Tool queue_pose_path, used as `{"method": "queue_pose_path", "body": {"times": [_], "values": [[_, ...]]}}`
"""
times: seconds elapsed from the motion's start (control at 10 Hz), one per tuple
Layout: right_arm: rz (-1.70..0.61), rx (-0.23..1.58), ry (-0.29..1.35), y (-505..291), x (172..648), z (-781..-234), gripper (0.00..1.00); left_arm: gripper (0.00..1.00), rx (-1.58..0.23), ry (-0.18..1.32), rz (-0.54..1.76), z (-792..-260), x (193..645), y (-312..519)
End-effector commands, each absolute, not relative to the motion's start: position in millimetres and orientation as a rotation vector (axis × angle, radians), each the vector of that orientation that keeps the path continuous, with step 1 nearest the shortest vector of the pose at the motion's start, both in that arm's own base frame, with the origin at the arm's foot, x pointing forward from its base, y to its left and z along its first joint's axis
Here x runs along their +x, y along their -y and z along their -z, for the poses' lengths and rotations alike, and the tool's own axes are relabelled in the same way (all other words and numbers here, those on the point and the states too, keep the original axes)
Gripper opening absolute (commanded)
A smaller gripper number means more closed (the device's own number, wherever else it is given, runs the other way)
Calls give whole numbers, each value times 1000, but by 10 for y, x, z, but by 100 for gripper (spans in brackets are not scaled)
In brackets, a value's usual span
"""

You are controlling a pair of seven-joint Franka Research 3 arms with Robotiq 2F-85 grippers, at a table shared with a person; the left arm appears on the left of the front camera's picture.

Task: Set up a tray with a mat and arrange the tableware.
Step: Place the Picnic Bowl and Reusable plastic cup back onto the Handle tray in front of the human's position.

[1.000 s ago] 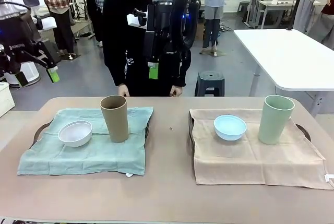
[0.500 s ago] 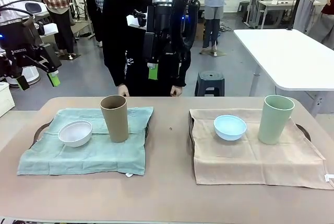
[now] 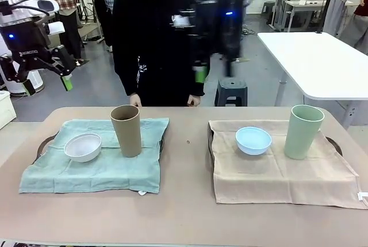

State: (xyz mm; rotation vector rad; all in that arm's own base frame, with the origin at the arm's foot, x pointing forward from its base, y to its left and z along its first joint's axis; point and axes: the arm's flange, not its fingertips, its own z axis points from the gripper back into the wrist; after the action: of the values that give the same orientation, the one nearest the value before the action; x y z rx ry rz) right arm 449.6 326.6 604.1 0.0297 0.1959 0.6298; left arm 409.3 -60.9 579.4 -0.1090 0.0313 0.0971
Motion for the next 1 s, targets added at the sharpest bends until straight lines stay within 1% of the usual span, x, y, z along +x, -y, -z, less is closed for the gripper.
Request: {"method": "queue_pose_path", "body": {"times": [0.0,0.1,0.2,0.3,0.4,0.5,0.6,0.7,0.8,0.9], "values": [[-267,-261,-234,-2510,4111,-6063,100,100,-80,-15,-142,-5836,4148,736],[-630,30,-196,-3266,4496,-6041,100,100,-129,5,-137,-5873,4085,764],[-630,30,-196,-3266,4496,-6041,100,100,-100,-22,-127,-5809,4104,693],[-496,-84,-168,-2680,4368,-6193,100,100,-105,-15,-132,-5834,4100,747],[-575,246,-155,-2477,4603,-6129,100,100,-381,-39,-41,-6006,4205,567],[-458,573,-60,-1765,4740,-6023,100,100,-698,-36,-43,-6174,4324,112],[-332,732,18,-1141,4644,-5895,100,100,-923,-11,-59,-6205,4371,-328],[-256,903,115,-698,4459,-5780,100,100,-1156,-21,-91,-6144,4287,-700],[-247,1092,207,-448,4358,-5698,100,100,-1324,-29,-140,-6041,4293,-944],[-90,902,102,-558,4360,-5663,100,100,-1208,-56,-210,-5975,4338,-904]]}}
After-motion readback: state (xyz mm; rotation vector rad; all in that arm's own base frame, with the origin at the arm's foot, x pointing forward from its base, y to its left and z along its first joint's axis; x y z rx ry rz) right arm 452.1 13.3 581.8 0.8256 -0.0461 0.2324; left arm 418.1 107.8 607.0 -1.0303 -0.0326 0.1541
